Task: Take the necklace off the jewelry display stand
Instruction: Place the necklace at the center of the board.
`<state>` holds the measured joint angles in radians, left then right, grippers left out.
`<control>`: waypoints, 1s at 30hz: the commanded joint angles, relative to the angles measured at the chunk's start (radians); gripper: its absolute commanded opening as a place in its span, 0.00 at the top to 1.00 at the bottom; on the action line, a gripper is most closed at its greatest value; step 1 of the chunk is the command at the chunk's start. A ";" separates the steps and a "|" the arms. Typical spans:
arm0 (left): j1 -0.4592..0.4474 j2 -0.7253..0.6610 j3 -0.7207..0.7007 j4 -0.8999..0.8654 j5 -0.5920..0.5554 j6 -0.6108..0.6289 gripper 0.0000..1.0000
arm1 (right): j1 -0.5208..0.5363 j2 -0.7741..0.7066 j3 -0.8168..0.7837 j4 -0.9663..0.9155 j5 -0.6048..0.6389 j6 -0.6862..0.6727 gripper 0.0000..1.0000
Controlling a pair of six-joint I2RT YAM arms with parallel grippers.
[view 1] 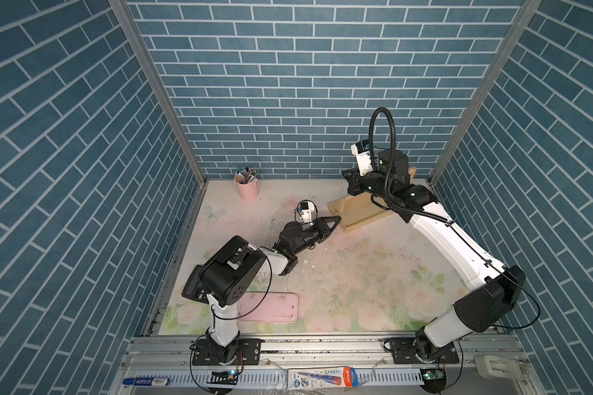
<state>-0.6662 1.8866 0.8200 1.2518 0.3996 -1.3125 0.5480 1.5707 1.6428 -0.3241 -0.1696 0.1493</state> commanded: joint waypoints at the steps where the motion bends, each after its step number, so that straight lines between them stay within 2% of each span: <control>1: -0.004 0.014 0.006 0.024 0.013 0.010 0.84 | -0.006 -0.037 -0.017 0.026 -0.001 -0.013 1.00; 8: -0.005 0.018 0.004 0.016 0.018 0.015 0.93 | -0.006 -0.049 -0.036 0.037 -0.002 -0.010 1.00; 18: -0.005 0.012 0.016 -0.025 0.046 0.029 0.96 | -0.006 -0.063 -0.059 0.049 -0.011 0.002 1.00; 30: 0.061 -0.111 0.009 -0.384 0.181 0.165 1.00 | -0.006 -0.053 -0.128 0.110 -0.045 0.079 1.00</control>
<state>-0.6277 1.8153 0.8265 0.9749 0.5255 -1.2118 0.5438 1.5360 1.5311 -0.2607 -0.1867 0.1780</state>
